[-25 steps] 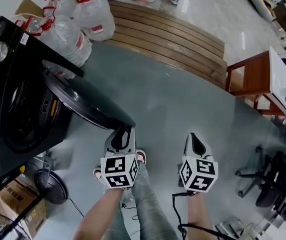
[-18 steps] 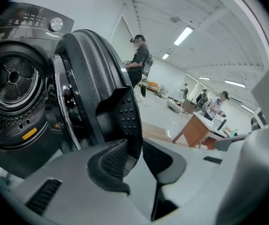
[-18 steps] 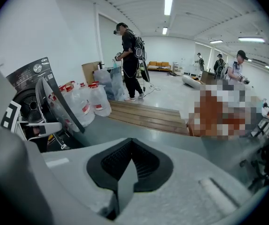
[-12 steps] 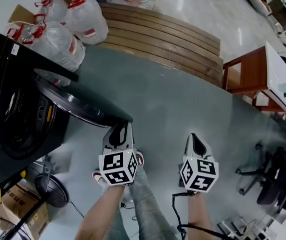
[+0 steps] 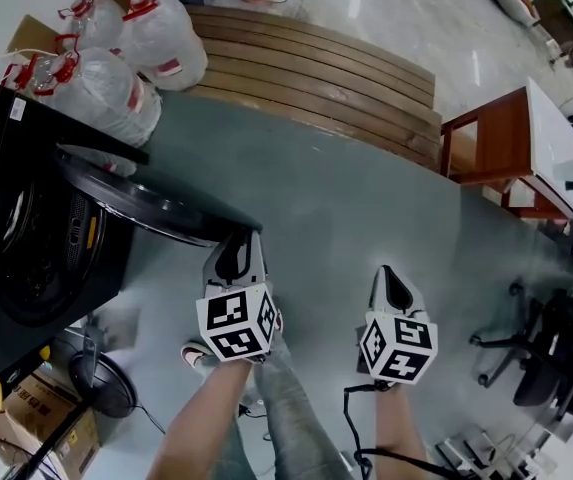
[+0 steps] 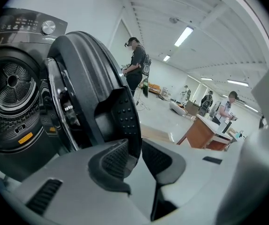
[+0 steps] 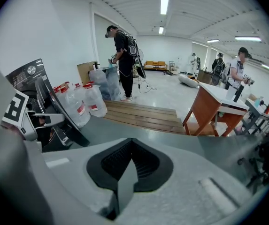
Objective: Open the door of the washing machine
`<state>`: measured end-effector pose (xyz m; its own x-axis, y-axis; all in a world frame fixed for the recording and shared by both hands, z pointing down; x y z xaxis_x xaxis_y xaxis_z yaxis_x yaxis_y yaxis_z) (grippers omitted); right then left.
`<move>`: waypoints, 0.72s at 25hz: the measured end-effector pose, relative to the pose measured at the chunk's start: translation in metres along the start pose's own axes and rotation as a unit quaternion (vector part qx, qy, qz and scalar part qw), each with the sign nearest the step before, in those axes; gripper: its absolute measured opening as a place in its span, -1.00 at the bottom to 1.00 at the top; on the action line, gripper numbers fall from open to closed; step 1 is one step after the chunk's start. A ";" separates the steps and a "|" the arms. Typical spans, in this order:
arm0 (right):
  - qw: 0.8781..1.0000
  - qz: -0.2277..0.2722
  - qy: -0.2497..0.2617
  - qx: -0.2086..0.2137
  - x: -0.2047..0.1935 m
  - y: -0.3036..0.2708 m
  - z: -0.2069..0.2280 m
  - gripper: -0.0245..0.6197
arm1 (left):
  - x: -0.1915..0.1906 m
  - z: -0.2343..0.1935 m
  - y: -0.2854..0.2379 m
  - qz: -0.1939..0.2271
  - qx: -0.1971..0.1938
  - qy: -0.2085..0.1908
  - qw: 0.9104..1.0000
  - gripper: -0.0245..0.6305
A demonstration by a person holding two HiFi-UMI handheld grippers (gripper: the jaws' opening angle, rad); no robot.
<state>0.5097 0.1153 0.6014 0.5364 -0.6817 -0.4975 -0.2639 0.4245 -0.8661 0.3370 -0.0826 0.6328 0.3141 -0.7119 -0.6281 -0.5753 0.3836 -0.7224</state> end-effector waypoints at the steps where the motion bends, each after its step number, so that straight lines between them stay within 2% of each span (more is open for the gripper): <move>1: 1.000 0.000 -0.002 -0.001 0.001 0.000 0.002 -0.91 | 0.002 0.001 -0.002 -0.001 0.001 -0.001 1.000 -0.65; 18: 1.000 0.003 -0.009 -0.003 0.004 0.002 0.018 -0.91 | 0.011 0.011 -0.013 -0.001 -0.003 0.005 1.000 -0.68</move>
<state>0.5260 0.1243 0.5980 0.5496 -0.6676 -0.5022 -0.2729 0.4247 -0.8632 0.3563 -0.0897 0.6322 0.3078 -0.7185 -0.6238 -0.5798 0.3781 -0.7217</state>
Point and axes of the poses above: the fingertips, and each gripper's own axes: y backward along the fingers, z to its right, x out of its top, the point moved 7 cm from there along y, backward along the fingers, and after that the axes turned 8 degrees about -z, right-handed, at the moved point
